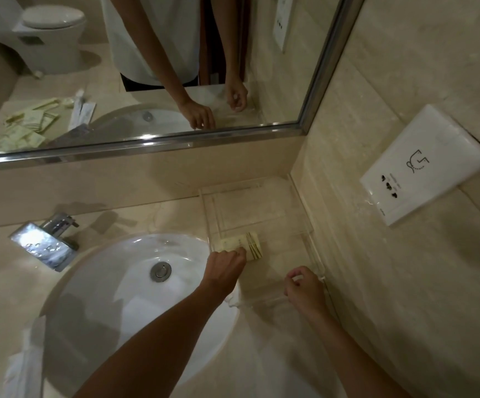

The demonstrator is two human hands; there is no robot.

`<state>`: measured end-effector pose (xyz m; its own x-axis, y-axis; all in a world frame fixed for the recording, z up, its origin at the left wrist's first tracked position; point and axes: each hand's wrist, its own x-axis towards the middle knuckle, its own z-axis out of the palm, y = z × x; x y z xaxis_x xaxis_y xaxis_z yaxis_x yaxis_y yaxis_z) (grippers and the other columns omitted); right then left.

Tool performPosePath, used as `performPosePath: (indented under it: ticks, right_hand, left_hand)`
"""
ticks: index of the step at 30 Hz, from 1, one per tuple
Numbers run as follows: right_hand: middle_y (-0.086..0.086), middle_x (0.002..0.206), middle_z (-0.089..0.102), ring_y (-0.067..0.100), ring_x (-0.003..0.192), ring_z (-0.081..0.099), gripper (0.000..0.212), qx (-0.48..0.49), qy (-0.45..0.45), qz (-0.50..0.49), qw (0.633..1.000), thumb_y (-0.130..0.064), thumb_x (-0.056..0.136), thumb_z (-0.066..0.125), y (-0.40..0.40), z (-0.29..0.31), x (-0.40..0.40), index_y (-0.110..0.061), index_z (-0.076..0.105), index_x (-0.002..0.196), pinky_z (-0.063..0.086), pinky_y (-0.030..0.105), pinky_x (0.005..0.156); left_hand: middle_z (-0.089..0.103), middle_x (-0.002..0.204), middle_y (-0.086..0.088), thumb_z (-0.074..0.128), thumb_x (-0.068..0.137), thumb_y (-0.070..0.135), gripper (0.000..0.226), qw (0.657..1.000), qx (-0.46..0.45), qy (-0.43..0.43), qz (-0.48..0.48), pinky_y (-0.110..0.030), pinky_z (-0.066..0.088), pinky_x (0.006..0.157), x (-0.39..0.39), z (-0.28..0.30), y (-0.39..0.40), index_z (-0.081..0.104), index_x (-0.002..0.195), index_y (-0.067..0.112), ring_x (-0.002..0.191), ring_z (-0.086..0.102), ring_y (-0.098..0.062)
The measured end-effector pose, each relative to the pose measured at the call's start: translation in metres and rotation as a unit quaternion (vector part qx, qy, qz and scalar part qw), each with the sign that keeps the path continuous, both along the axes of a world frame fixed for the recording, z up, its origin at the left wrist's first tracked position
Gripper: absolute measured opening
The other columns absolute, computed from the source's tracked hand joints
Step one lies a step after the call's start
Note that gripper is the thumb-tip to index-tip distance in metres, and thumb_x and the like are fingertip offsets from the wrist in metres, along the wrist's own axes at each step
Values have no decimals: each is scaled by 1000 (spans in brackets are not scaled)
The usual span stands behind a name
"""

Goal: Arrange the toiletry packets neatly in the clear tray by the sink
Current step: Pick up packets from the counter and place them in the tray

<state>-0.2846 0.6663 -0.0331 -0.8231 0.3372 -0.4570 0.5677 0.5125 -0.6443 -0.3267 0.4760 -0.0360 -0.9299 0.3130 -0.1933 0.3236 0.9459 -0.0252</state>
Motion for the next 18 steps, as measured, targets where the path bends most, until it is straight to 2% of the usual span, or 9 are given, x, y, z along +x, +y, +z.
performPosePath:
  ticks: [2,5,8,12,15,18]
  right_hand:
    - [6,69,70,19,61,65,15,4,1,9,1000,-14,82,61,-2,3,-1,-24,55,73,44,24,50]
    - [5,72,70,18,64,65,14,17,6,43,999,-16,83,59,-6,11,-3,-25,55,73,42,24,49]
    - [-3,73,66,15,66,62,9,54,1,99,994,-18,84,58,-16,23,-7,-23,57,77,38,23,49]
    - [3,84,67,21,73,63,12,109,13,202,973,-25,89,51,-39,38,-18,-22,51,78,43,27,55]
    - [2,89,67,25,81,63,10,128,14,278,952,-25,89,48,-65,51,-26,-21,53,81,46,29,63]
    - [5,93,68,30,89,63,11,137,22,335,932,-23,87,48,-97,66,-31,-22,51,77,45,30,67]
  left_hand:
    - [73,89,-6,53,93,20,19,1000,23,1,-1,-31,44,57,-1,1,-2,57,109,11,76,70,-31]
    - [72,95,-7,44,97,30,24,998,57,15,6,-34,47,63,-3,7,-9,56,107,12,80,69,-32]
    - [70,99,-8,39,98,31,26,997,72,14,27,-34,43,64,0,15,-22,54,105,12,81,67,-32]
    - [70,96,-8,41,94,29,24,992,94,-1,87,-35,46,70,7,32,-51,57,101,13,84,65,-31]
    - [69,95,-7,47,90,28,22,987,103,-17,126,-36,52,76,19,49,-79,61,100,14,85,65,-28]
    - [67,96,-7,50,88,24,19,978,107,-31,177,-35,51,78,35,65,-111,62,99,14,87,64,-27]
